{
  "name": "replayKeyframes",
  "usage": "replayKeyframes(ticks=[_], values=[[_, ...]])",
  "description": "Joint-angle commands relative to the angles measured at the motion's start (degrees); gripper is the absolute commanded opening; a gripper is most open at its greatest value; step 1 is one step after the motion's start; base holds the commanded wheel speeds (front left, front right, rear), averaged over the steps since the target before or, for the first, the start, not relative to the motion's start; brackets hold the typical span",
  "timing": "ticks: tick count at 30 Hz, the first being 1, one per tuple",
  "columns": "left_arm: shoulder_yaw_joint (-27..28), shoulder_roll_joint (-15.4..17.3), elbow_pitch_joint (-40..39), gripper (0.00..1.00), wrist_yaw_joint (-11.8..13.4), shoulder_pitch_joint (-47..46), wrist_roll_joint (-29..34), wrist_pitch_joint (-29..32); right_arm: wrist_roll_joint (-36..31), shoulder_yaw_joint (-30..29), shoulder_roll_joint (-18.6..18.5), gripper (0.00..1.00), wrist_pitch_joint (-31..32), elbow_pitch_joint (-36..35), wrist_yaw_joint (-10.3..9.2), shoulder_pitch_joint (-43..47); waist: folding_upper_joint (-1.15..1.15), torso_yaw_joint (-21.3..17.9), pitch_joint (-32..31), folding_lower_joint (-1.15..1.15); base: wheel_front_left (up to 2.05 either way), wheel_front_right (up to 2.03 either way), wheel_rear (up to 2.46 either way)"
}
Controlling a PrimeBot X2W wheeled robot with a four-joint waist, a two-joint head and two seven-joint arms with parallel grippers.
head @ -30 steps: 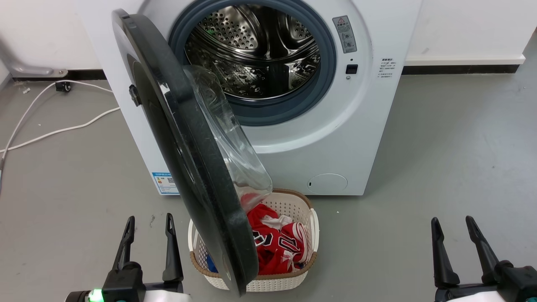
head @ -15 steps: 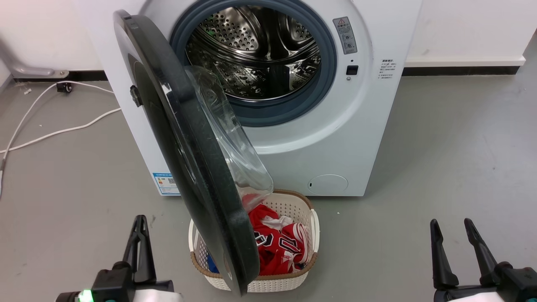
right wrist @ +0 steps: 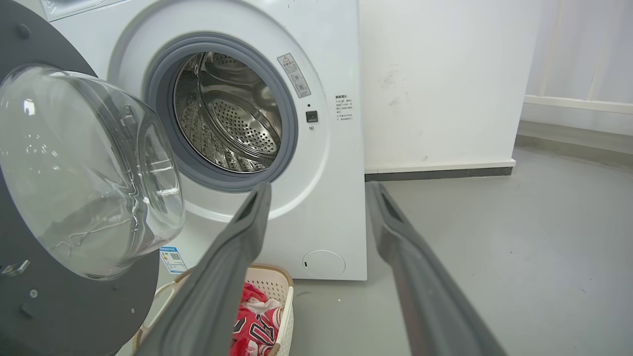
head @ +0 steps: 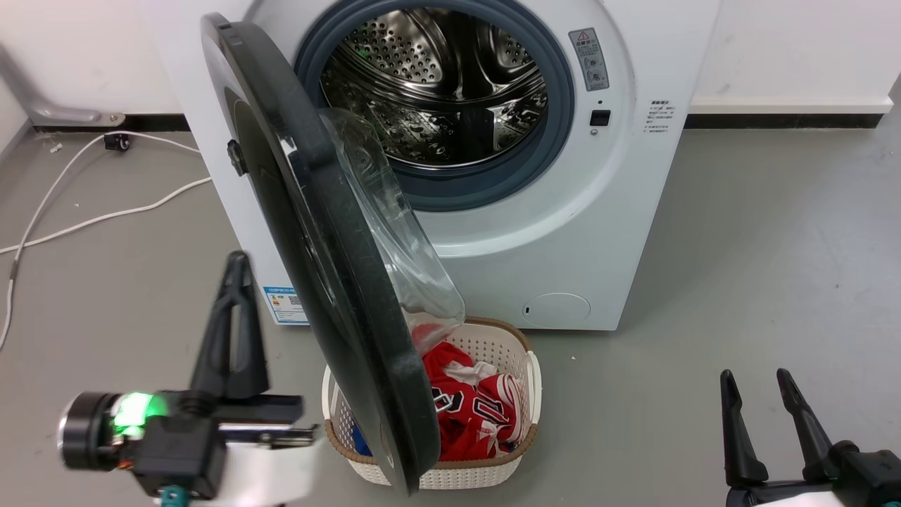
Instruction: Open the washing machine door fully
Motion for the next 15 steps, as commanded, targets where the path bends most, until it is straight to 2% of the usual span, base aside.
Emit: replayKeyframes(ticks=[1, 7, 15], values=[[-1.93, 0.03, -1.75, 0.00, -0.47, -1.15, 0.64, -0.13, 0.55, 0.12, 0.13, 1.00, -0.10, 0.16, -0.01, 0.71, 0.00, 0.08, 0.05, 0.00, 0.00, 0.00, 0.00], [-9.04, -0.13, -4.81, 0.00, -2.58, -4.46, 1.57, -0.13, 0.58, 0.42, 0.14, 1.00, -0.10, 0.43, -0.01, 0.30, 0.00, 0.15, 0.30, 0.00, 0.00, 0.00, 0.00], [-20.03, -1.10, -4.72, 0.00, -5.80, -8.57, 1.26, -0.13, 0.25, 0.95, 0.14, 1.00, -0.10, 0.69, -0.01, -0.13, 0.00, 0.07, 0.61, 0.00, 0.00, 0.00, 0.00]])
